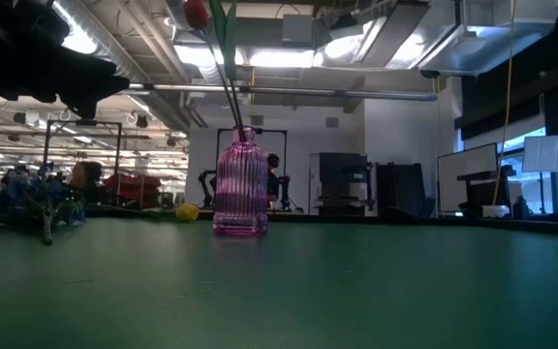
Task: Sort flowers into vase by color
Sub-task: Put the white flowers into the blue vase
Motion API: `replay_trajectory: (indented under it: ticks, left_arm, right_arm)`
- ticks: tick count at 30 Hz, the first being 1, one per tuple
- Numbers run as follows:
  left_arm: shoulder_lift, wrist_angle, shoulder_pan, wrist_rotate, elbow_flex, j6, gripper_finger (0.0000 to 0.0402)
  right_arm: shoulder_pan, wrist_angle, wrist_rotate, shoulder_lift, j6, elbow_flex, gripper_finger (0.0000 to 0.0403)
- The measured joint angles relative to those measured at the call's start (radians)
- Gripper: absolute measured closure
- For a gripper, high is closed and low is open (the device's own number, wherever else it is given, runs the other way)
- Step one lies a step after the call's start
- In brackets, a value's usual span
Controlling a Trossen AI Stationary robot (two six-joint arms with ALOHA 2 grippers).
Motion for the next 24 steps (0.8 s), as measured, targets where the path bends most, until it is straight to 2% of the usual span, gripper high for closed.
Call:
replay_trajectory:
  ticks: [3, 7, 12, 17, 19, 21, 24]
  left_arm:
    - [0.0, 0.0, 0.0, 0.0, 0.0, 0.0, 0.0234]
    - [0.0, 0.0, 0.0, 0.0, 0.0, 0.0, 0.0234]
    - [0.0, 0.0, 0.0, 0.0, 0.0, 0.0, 0.0234]
    - [0.0, 0.0, 0.0, 0.0, 0.0, 0.0, 0.0234]
    - [0.0, 0.0, 0.0, 0.0, 0.0, 0.0, 0.0234]
    - [0.0, 0.0, 0.0, 0.0, 0.0, 0.0, 0.0234]
    - [0.0, 0.0, 0.0, 0.0, 0.0, 0.0, 0.0234]
  right_arm:
    - [0.033, -0.178, -0.064, -0.096, 0.043, 0.001, 0.0397]
    - [0.09, -0.318, -0.056, -0.195, 0.085, 0.001, 0.0394]
    - [0.176, -0.39, 0.072, -0.316, -0.004, 0.001, 0.0397]
    - [0.242, -0.372, 0.089, -0.473, -0.122, 0.001, 0.0398]
    - [0.249, -0.314, 0.147, -0.465, -0.21, 0.017, 0.0398]
    - [0.254, -0.343, 0.178, -0.46, -0.241, 0.025, 0.0396]
    - [0.263, -0.438, 0.078, -0.459, -0.161, 0.036, 0.0394]
